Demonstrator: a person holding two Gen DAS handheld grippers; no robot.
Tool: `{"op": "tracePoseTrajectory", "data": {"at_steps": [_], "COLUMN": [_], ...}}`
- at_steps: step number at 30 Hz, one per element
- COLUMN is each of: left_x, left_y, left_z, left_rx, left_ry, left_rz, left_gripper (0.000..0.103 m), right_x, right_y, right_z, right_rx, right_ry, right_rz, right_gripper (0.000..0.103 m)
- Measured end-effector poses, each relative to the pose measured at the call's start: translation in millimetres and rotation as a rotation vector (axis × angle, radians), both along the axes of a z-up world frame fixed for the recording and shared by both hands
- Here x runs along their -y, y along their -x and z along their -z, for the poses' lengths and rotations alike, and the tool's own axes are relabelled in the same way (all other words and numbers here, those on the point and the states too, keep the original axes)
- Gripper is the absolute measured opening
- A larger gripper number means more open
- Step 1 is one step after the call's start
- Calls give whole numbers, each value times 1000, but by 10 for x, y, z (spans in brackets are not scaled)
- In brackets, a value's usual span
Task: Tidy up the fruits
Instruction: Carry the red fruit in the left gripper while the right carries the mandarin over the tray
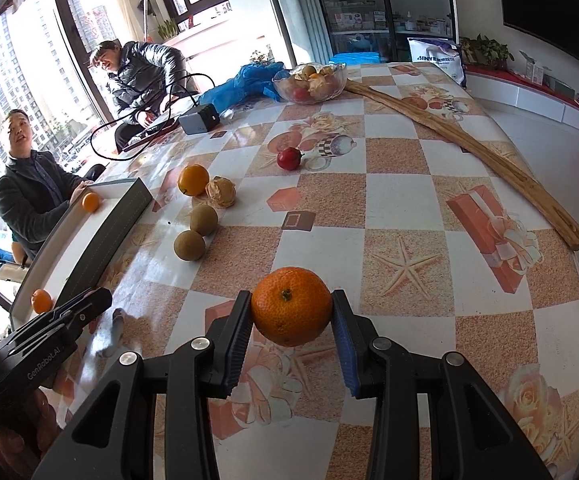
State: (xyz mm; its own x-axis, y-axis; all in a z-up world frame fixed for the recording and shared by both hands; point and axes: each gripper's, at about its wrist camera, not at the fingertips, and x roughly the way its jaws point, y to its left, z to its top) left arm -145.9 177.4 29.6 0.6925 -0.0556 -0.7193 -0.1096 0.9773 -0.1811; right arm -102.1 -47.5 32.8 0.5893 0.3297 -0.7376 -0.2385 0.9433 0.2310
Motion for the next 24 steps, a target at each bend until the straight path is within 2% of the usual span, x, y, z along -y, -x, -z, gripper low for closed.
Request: {"op": "tracePoseTrajectory", "data": {"at_steps": [4,10,18,24], "left_x": [-153,-619,-1278,-1519], "left_y": [36,26,-2,-14], "left_z": [-194,-356,-295,-134], "left_rx": [41,68,32,-12], "left_ry": [-20,-83,-117,-113], "left_rz": [-33,-136,-290,-339], "left_gripper": [25,25,24,25], "right_x": [-275,-861,-1733,-2224], "right_y": [-72,-196,-350,-399], "right_z": [-101,-211,-268,-186], "right_rx": [6,1,-26,-47], "right_ry": [-8,-37,-74,-48], "right_rz": [-55,-172,-334,-414], "right_gripper": [40,40,40,40]}}
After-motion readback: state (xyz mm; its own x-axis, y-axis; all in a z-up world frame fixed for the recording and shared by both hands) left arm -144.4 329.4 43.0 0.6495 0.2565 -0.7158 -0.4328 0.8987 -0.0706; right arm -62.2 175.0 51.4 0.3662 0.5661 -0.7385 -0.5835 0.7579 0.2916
